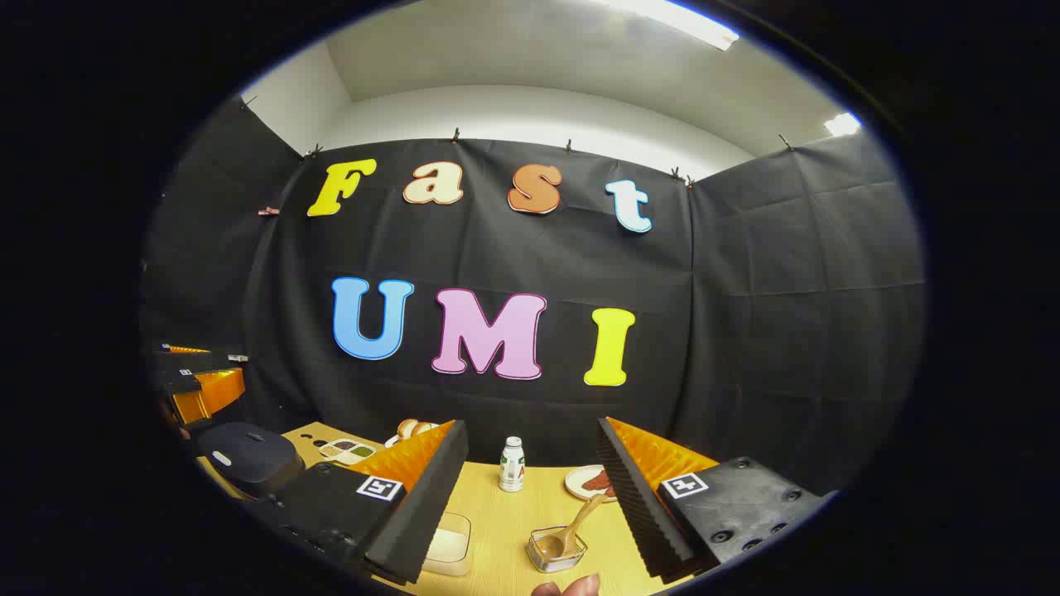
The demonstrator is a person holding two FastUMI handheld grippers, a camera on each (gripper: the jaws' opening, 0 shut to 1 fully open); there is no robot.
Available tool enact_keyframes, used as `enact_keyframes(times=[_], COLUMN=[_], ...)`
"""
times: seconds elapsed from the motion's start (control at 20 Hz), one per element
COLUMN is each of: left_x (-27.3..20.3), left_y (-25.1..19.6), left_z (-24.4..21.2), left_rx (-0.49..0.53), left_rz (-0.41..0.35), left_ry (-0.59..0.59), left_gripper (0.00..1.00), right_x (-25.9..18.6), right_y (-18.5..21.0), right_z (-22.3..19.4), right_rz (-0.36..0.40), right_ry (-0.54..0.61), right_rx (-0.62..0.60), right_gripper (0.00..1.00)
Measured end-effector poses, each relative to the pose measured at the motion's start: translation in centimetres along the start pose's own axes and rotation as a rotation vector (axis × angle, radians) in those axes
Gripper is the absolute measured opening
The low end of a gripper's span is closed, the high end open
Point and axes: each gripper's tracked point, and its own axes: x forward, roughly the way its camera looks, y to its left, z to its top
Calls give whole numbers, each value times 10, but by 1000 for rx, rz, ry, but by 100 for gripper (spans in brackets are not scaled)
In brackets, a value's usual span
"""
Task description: Close the left gripper, press the button to open the rice cooker; take a wooden spoon from the chopstick holder with the right hand, scoop a spoonful of rice and pour it into the rice cooker, then put the wooden spoon back into the chopstick holder.
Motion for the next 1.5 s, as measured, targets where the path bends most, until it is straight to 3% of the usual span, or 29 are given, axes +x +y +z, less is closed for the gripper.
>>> enact_keyframes(times=[0.55, 1.0, 1.1, 1.2, 1.3, 1.35, 1.45, 1.5], left_x=[4, 1, 0, -1, -1, 0, 4, 3], left_y=[8, 11, 13, 11, 12, 19, 32, 36], left_z=[0, 4, 5, 5, 2, 1, -6, -11], left_rx=[-3, -6, -12, -16, -24, -27, -42, -52], left_rz=[13, 1, -7, -40, -71, -67, -58, -65], left_ry=[-2, -14, -15, -17, -2, 5, 25, 40], left_gripper=[97, 95, 90, 75, 53, 34, 10, 8], right_x=[5, 0, 0, 0, 0, -1, -2, -2], right_y=[4, 9, 12, 15, 18, 17, 18, 19], right_z=[8, 15, 17, 19, 19, 19, 19, 20], right_rz=[-3, 1, 5, 8, 14, 15, 18, 19], right_ry=[-13, -34, -38, -46, -47, -47, -47, -48], right_rx=[-6, -22, -26, -33, -37, -38, -47, -52], right_gripper=[97, 97, 97, 97, 97, 97, 97, 97])
